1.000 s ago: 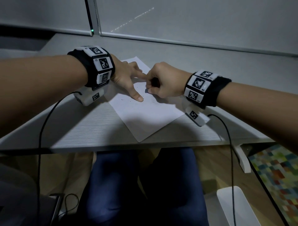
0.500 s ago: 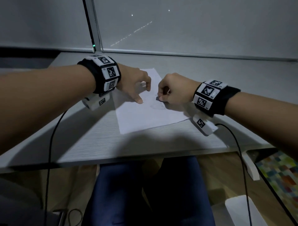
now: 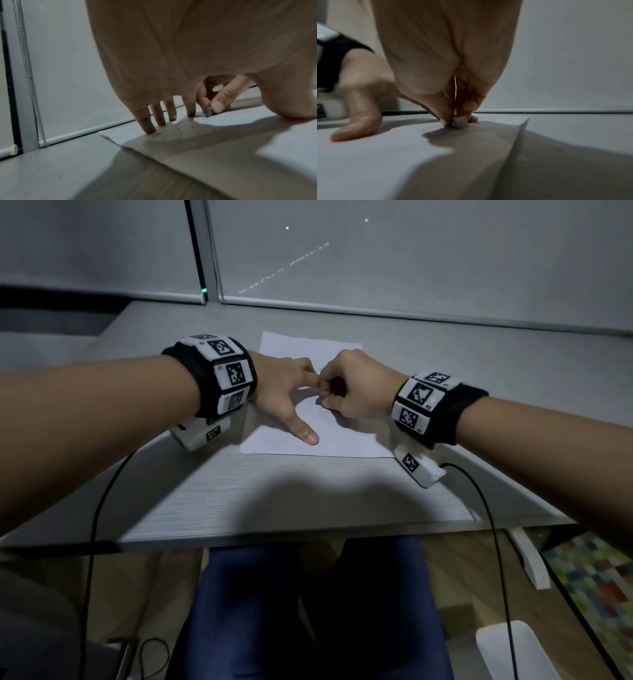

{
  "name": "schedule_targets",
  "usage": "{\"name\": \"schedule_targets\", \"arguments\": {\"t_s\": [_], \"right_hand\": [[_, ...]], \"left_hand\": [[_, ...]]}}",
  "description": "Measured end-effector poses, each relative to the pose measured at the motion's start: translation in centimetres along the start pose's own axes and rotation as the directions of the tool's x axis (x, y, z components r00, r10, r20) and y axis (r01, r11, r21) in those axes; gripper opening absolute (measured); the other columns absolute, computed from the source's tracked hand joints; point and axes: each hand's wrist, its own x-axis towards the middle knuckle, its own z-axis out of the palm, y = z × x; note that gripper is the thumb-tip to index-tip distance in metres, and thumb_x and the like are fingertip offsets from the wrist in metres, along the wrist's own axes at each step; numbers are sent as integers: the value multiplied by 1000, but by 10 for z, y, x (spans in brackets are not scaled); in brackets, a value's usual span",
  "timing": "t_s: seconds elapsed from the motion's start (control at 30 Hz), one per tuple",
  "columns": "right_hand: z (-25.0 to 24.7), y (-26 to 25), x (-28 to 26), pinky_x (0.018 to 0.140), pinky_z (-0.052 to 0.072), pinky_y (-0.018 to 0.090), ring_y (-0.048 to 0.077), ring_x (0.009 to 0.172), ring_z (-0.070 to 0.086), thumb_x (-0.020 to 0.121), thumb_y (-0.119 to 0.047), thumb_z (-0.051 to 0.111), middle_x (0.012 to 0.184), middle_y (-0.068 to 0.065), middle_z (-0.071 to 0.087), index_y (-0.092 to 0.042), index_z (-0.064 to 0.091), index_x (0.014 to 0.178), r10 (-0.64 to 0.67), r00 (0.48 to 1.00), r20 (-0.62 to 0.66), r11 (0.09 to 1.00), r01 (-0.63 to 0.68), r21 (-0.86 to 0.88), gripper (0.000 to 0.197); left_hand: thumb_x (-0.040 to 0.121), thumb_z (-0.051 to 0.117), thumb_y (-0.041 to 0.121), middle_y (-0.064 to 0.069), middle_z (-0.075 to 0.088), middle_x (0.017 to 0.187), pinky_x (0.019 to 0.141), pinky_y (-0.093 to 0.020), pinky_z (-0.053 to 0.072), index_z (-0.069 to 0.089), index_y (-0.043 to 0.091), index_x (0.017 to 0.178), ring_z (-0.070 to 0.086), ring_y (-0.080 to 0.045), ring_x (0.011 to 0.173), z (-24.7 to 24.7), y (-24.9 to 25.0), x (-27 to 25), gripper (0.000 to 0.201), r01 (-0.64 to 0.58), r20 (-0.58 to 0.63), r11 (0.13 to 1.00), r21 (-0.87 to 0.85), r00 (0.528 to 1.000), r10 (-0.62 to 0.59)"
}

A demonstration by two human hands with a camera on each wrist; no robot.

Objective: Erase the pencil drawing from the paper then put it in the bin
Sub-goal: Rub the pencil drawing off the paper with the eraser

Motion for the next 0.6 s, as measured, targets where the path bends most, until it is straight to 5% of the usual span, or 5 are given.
{"name": "schedule_targets", "arguments": {"t_s": [0.1, 0.2, 0.3, 0.53, 0.6], "right_hand": [[3, -5, -7, 78, 61, 37, 21, 81, 73, 90, -15, 72, 85, 2, 78, -9, 76, 87, -49, 999, 21, 999, 49, -6, 7], [-3, -10, -16, 69, 53, 19, 0, 71, 70, 91, -16, 76, 77, -6, 76, -9, 80, 88, -101, 990, 95, 994, 97, 51, 8], [-4, -7, -16, 58, 44, 8, -3, 55, 62, 89, -19, 80, 66, -8, 71, -11, 81, 82, -82, 993, 85, 993, 74, 87, 11], [4, -1, -1, 68, 62, 37, 21, 68, 71, 89, -23, 73, 73, -1, 73, -15, 74, 80, 34, 999, -12, 999, -34, -32, 11], [2, -5, -9, 71, 62, 33, 18, 73, 73, 89, -21, 73, 79, 1, 77, -13, 76, 83, -31, 999, 34, 999, 31, -15, 11]], "left_hand": [[42, 62, 102, 10, 34, 147, 116, -59, 36, 39, 53, 147, 38, -25, 145, -2, 3, -1, 118, 30, 40, 999, 19, 999, -31], [37, 62, 103, 9, 33, 149, 116, -61, 36, 41, 57, 144, 36, -28, 147, -5, 7, -1, 118, 56, 73, 998, 23, 996, -58], [35, 62, 102, 8, 31, 152, 116, -60, 35, 31, 54, 155, 34, -28, 149, -5, 9, 0, 133, 84, 83, 996, 25, 993, -86], [61, 74, 90, 8, 28, 155, 116, -58, 34, 21, 52, 161, 29, -28, 152, -5, 11, 1, 119, 129, 82, 991, 24, 988, -131], [58, 74, 91, 9, 29, 149, 114, -59, 35, 23, 55, 158, 31, -29, 150, -6, 12, 0, 118, 120, 94, 992, 29, 988, -122]]}}
